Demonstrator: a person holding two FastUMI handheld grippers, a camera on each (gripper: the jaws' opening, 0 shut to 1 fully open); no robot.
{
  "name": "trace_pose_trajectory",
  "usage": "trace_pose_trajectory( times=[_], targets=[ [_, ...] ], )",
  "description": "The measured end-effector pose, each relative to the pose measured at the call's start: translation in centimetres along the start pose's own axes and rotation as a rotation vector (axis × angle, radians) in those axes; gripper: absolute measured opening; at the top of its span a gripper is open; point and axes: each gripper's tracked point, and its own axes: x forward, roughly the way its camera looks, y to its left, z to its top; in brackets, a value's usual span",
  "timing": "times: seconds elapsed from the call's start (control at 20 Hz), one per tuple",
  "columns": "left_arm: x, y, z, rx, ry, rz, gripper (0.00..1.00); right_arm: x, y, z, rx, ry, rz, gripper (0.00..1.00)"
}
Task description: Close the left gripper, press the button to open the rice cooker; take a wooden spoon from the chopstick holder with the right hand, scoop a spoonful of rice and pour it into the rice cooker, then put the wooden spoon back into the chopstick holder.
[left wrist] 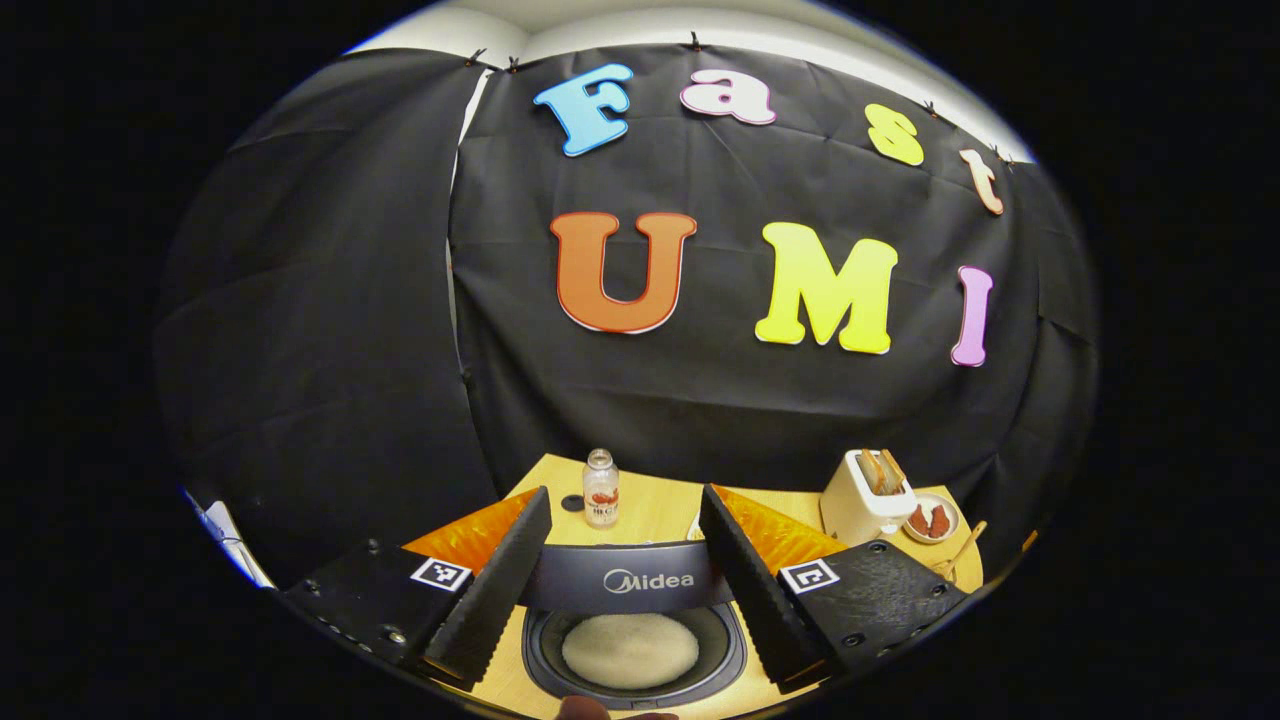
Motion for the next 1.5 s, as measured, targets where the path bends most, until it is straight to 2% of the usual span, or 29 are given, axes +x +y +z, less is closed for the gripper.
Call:
trace_pose_trajectory(
  times=[0.05, 0.1, 0.15, 0.2, 0.3, 0.35, 0.55, 0.6, 0.7, 0.9, 0.95, 1.0, 1.15, 1.2, 1.5],
  targets=[
    [-0.5, -0.3, -1.1, -0.001, 0.035, -0.013, 0.97, -0.1, 0.5, 0.0, -0.001, 0.0, 0.008, 0.94],
    [-1.1, -0.5, -2.6, -0.002, 0.077, -0.02, 0.97, -0.2, 0.8, -0.2, -0.004, 0.002, 0.015, 0.94],
    [-1.8, -0.5, -4.1, -0.01, 0.121, -0.02, 0.97, -0.5, 1.3, -0.2, -0.006, 0.004, 0.025, 1.0],
    [-2.2, -0.9, -5.7, -0.018, 0.162, -0.031, 0.97, -0.6, 1.8, -0.3, -0.011, 0.004, 0.034, 0.94],
    [-3.0, -1.9, -9.2, -0.012, 0.231, -0.048, 0.97, -0.8, 2.4, -0.3, -0.027, 0.002, 0.045, 0.94],
    [-3.3, -2.0, -10.5, 0.008, 0.253, -0.046, 0.97, -0.9, 2.5, -0.2, -0.033, 0.002, 0.048, 1.0],
    [-3.8, -2.0, -15.2, 0.031, 0.355, -0.043, 0.97, -1.3, 2.5, -0.2, -0.04, 0.0, 0.04, 1.0],
    [-3.7, -2.2, -16.2, 0.037, 0.377, -0.042, 0.97, -1.3, 2.4, -0.2, -0.043, 0.0, 0.036, 0.94],
    [-3.7, -1.7, -18.0, 0.052, 0.409, -0.04, 0.97, -1.3, 2.1, -0.1, -0.043, 0.0, 0.03, 0.94],
    [-2.7, -1.5, -19.2, 0.068, 0.42, -0.032, 0.98, -1.0, 1.8, 0.1, -0.037, -0.001, 0.019, 0.94],
    [-2.7, -1.6, -19.4, 0.061, 0.428, -0.028, 0.98, -1.0, 1.8, 0.2, -0.037, -0.001, 0.018, 1.0],
    [-2.6, -1.7, -19.5, 0.052, 0.418, -0.023, 0.97, -0.9, 1.9, 0.1, -0.036, 0.0, 0.02, 0.94],
    [-2.9, -1.6, -19.8, 0.043, 0.431, -0.019, 0.99, -0.7, 2.2, 0.0, -0.033, 0.004, 0.025, 0.94],
    [-2.8, -1.7, -19.9, 0.038, 0.433, -0.019, 0.98, -0.6, 2.3, -0.1, -0.031, 0.005, 0.028, 1.0],
    [-2.9, -1.6, -20.5, 0.029, 0.432, -0.011, 0.99, -0.8, 2.9, 0.0, -0.04, -0.005, 0.043, 1.0]
  ],
)
